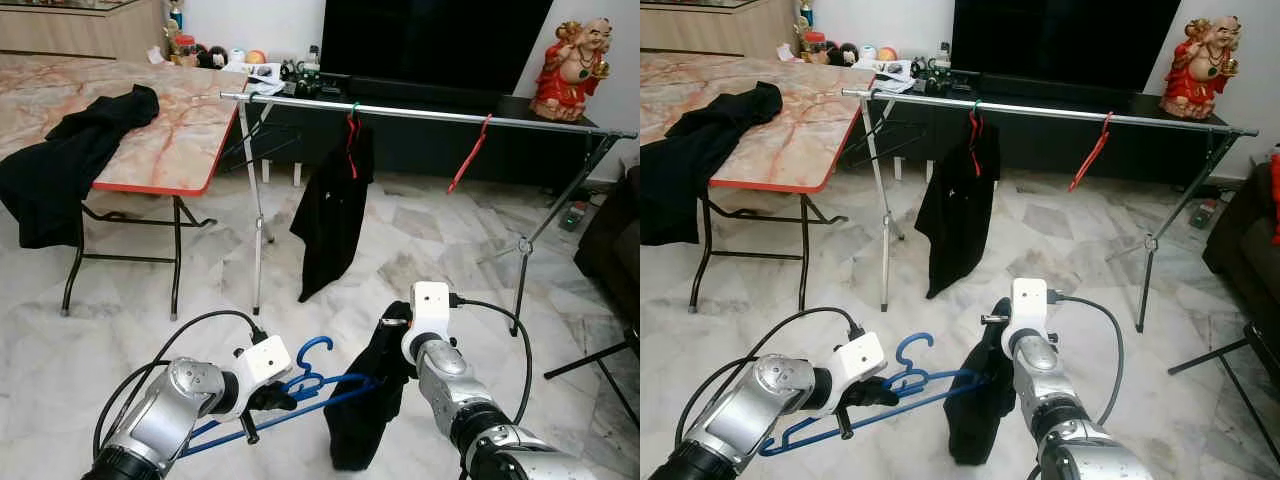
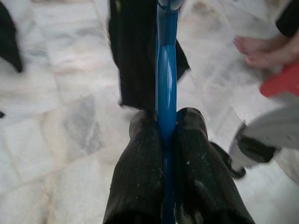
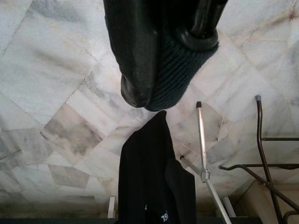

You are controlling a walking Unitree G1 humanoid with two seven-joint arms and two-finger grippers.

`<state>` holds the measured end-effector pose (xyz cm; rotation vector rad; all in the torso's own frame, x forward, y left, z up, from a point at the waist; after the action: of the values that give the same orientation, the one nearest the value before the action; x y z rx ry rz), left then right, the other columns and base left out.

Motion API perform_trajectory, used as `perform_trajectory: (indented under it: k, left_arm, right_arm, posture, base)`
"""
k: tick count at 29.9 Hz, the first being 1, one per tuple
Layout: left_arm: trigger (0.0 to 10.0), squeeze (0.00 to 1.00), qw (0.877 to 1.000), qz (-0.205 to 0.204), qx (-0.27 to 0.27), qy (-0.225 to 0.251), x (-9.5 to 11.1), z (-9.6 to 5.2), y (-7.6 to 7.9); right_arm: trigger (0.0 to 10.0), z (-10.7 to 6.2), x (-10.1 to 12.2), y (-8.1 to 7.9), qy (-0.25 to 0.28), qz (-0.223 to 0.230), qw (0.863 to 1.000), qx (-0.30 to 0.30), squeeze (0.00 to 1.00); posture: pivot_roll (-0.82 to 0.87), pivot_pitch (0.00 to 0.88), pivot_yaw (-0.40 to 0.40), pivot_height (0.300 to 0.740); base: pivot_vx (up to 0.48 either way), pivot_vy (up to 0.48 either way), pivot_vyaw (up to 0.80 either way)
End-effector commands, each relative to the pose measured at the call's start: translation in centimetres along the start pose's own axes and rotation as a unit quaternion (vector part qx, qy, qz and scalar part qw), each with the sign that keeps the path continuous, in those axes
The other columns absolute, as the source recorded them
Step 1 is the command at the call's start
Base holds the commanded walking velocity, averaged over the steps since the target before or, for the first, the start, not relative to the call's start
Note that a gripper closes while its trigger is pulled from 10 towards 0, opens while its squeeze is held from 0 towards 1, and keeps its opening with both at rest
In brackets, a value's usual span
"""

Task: Hang hanger

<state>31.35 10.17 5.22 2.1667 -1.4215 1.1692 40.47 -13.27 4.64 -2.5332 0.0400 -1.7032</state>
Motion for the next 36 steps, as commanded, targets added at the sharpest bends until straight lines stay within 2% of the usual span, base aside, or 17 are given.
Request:
perform_trajectory:
  k: [1, 8, 18, 20, 23, 27, 31, 32, 36]
  left_arm:
    - [10.0, 0.0, 1.0, -0.001, 0.022, 0.021, 0.8, -0.3, -0.8]
    - [10.0, 0.0, 0.998, -0.017, 0.027, 0.051, 1.7, -0.2, -0.9]
    - [10.0, 0.0, 0.996, -0.005, 0.079, 0.042, 1.1, -0.5, -2.1]
    - [10.0, 0.0, 0.997, -0.004, 0.059, 0.04, 1.0, -0.5, -1.6]
    - [10.0, 0.0, 0.999, 0.001, -0.015, 0.036, 0.9, -0.5, 0.8]
    - [10.0, 0.0, 0.998, 0.002, -0.041, 0.041, 1.4, -0.5, 1.7]
    - [10.0, 0.0, 0.998, 0.02, -0.023, 0.05, 2.2, 0.0, 1.2]
    - [10.0, 0.0, 0.998, 0.019, 0.0, 0.061, 2.8, 0.3, 0.5]
    - [10.0, 0.0, 0.997, 0.025, 0.026, 0.068, 3.7, 0.7, -0.3]
  right_arm:
    - [10.0, -0.1, -0.3, 0.5, -0.005, 0.003, 1.0, -0.009, 0.0]
    - [10.0, -0.1, -0.5, 0.5, -0.009, 0.006, 1.0, -0.011, 0.0]
    - [10.0, -0.2, -0.6, 1.5, -0.01, 0.029, 0.999, -0.035, 0.0]
    - [10.0, -0.2, -0.5, 1.7, -0.009, 0.032, 0.999, -0.04, 0.0]
    - [10.0, -0.2, -0.3, 2.4, -0.012, 0.04, 0.998, -0.055, 0.0]
    - [10.0, -0.1, 0.0, 2.5, -0.008, 0.046, 0.997, -0.056, 0.0]
    - [10.0, 0.0, 0.2, 2.2, -0.006, 0.048, 0.997, -0.052, 0.0]
    - [10.0, 0.0, 0.3, 2.1, -0.006, 0.049, 0.997, -0.051, 0.0]
    - [10.0, 0.0, 0.2, 1.9, -0.007, 0.053, 0.997, -0.049, 0.0]
  posture:
    - [0.16, 0.0, -0.128, 0.74]
    - [0.16, 0.0, -0.129, 0.74]
    - [0.16, 0.0, -0.13, 0.74]
    - [0.16, 0.0, -0.13, 0.74]
    - [0.16, 0.0, -0.132, 0.74]
    - [0.17, 0.0, -0.135, 0.74]
    - [0.17, 0.0, -0.137, 0.74]
    - [0.17, 0.0, -0.136, 0.74]
    - [0.17, 0.0, -0.134, 0.74]
  base:
    - [0.0, 0.0, 0.0]
    - [0.0, 0.0, 0.0]
    - [0.0, 0.0, 0.0]
    - [0.0, 0.0, 0.0]
    - [0.0, 0.0, 0.0]
    - [0.0, 0.0, 0.0]
    - [0.0, 0.0, 0.0]
    - [0.0, 0.0, 0.0]
    - [0.0, 0.0, 0.0]
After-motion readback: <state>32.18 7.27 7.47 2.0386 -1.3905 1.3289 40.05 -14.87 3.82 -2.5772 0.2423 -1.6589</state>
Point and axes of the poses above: a point about 5 cm out from each wrist's last joint towards the gripper, its own z axis pointing out of the wrist towards the gripper, its own x axis along the axis of the wrist's last joint, y = z × x, the point moved 5 cm from there along z, pointing out of the wrist towards the gripper, and after that the axes turned 2 degrees about z, right-handed, at the moved point
